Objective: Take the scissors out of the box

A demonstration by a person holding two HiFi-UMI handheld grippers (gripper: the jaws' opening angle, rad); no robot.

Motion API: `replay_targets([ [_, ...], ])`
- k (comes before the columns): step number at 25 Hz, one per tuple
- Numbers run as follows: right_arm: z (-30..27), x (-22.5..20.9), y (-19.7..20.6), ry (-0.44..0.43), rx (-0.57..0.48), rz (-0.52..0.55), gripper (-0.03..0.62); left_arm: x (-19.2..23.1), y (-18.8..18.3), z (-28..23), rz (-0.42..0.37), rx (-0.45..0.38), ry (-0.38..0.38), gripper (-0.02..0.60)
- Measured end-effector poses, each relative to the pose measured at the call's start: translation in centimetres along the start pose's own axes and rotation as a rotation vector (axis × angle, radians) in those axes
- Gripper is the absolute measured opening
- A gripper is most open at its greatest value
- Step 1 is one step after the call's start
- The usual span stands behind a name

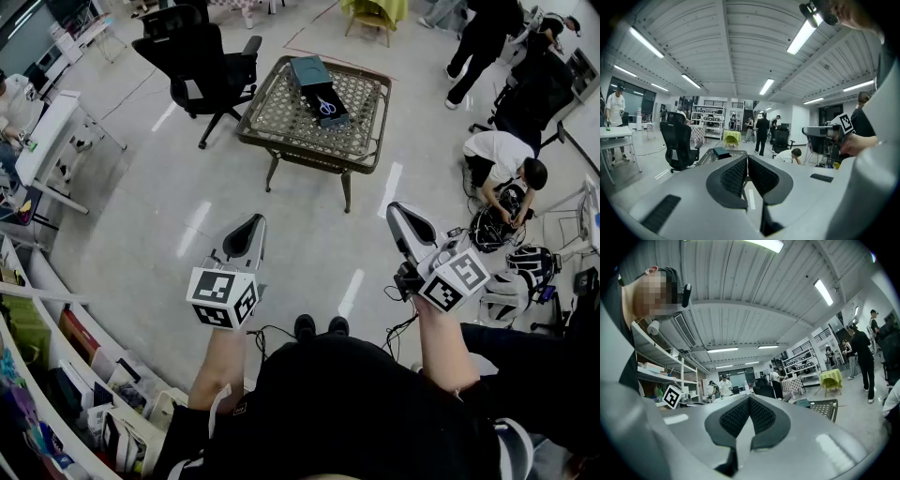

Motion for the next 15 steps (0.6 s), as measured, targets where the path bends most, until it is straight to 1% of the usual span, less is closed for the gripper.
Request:
replay_targets([
  [5,2.2,0.7,0.0,0.0,0.0,-0.003,0.008,-2.2,0.2,1.2,0.001,-0.007,0.008,0.014],
  [10,3.7,1.0,0.1,0.011,-0.006,-0.01,0.008,-3.5,0.0,1.4,-0.003,-0.009,0.02,0.014],
  [15,4.9,0.8,0.3,-0.026,-0.027,-0.05,0.009,-4.7,-0.3,1.0,-0.016,-0.011,0.026,0.014],
])
Point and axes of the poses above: the fingertips, and each gripper's own axes: z backward along the fingers, x to its left, y out of its underside, the point moved 9 cm from there along z, backward along the fingers, and after that the axes turned 14 degrees about -y, right-handed, at the moved point
